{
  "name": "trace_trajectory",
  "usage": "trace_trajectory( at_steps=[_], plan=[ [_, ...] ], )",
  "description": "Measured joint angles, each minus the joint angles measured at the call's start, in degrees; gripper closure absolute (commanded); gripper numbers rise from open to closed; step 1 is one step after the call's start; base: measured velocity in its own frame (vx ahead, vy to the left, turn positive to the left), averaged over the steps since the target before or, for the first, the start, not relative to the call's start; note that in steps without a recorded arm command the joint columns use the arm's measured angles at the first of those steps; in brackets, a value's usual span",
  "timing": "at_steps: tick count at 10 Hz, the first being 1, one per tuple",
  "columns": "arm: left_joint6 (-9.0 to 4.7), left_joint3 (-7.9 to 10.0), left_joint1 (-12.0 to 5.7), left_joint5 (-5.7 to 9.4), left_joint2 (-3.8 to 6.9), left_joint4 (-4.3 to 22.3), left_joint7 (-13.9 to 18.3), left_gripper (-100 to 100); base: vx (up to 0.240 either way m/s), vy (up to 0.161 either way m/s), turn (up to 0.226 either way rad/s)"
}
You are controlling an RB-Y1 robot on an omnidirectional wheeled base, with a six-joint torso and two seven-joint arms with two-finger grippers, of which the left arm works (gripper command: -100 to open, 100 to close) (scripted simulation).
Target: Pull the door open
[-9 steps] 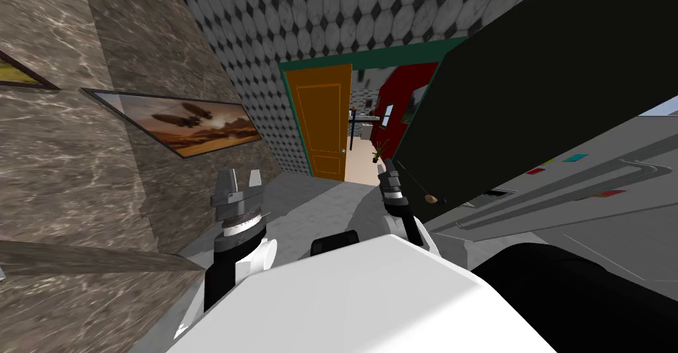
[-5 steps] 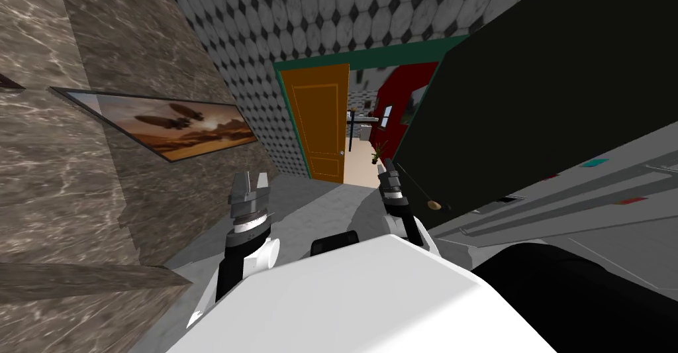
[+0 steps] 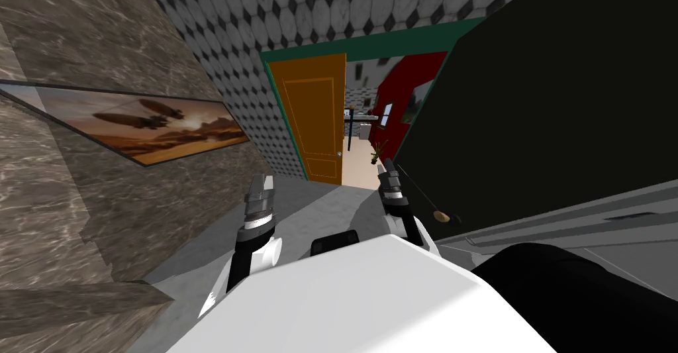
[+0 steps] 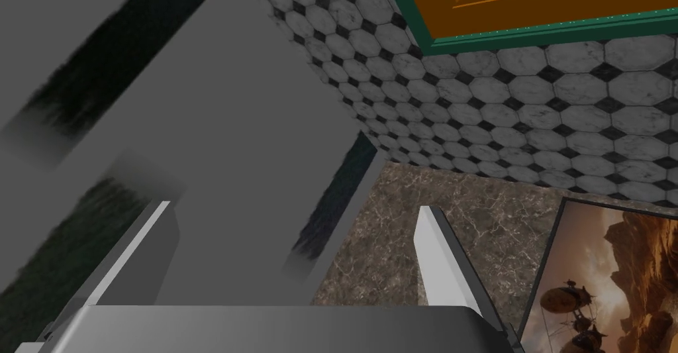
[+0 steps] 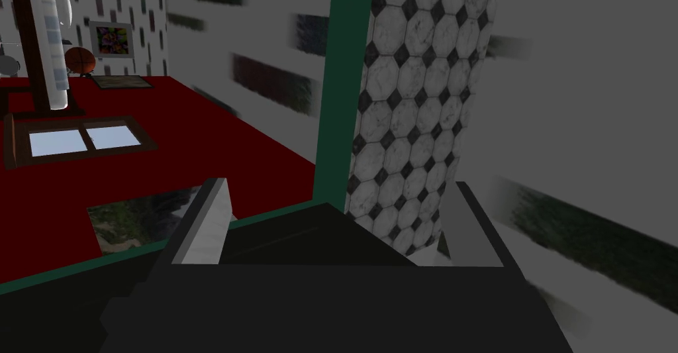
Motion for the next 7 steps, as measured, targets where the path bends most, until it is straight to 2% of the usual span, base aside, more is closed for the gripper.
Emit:
trace_trajectory(
  at_steps=[3, 7],
  plan=[
    [-0.63, -0.09, -0.48, -1.08, 0.45, 3.4, -3.1, -100, 0.137, -0.103, -0.019],
    [-1.41, -0.01, -1.37, -2.15, 0.95, 7.4, -6.3, -100, 0.094, -0.07, -0.015]
  ],
)
